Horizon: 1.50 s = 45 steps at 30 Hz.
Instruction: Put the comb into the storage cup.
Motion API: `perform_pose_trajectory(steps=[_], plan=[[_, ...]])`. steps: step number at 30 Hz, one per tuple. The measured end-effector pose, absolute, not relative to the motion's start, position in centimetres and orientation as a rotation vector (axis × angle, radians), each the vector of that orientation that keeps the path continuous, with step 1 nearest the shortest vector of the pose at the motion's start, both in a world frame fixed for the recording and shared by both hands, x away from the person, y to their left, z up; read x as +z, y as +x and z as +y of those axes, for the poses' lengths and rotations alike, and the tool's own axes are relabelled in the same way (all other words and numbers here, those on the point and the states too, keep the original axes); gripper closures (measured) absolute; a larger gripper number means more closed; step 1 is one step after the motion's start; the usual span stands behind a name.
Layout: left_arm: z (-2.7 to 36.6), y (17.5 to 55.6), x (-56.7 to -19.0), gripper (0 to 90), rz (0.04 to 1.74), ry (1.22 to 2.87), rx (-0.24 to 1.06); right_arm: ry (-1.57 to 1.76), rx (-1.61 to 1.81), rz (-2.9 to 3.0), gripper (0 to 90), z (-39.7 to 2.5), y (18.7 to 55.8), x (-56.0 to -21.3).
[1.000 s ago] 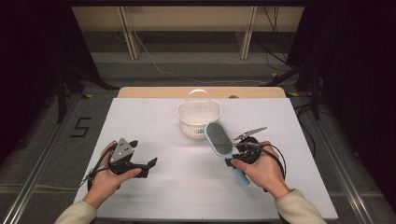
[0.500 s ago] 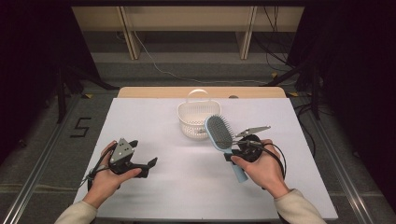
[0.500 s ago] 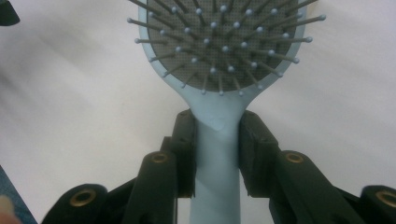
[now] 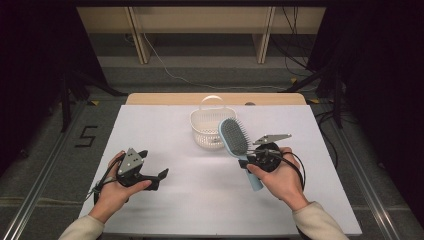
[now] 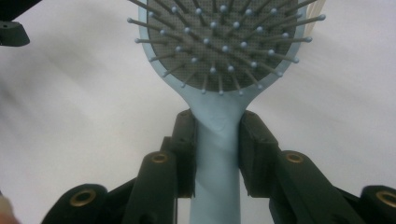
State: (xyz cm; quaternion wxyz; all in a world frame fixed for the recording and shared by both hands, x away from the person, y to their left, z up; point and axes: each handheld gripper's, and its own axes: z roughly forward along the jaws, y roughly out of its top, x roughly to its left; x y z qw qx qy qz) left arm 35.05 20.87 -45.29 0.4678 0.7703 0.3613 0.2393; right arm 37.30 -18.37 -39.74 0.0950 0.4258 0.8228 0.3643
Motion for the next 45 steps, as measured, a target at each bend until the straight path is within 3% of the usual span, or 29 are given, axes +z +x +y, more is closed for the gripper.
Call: perform_pose_trajectory(steps=[45], plan=[[20.88, 35.09, -45.34, 4.0, 0.893, 1.886, 0.587, 1.171, 1.212, 2.320, 70.4, -17.42, 38.05, -38.96]])
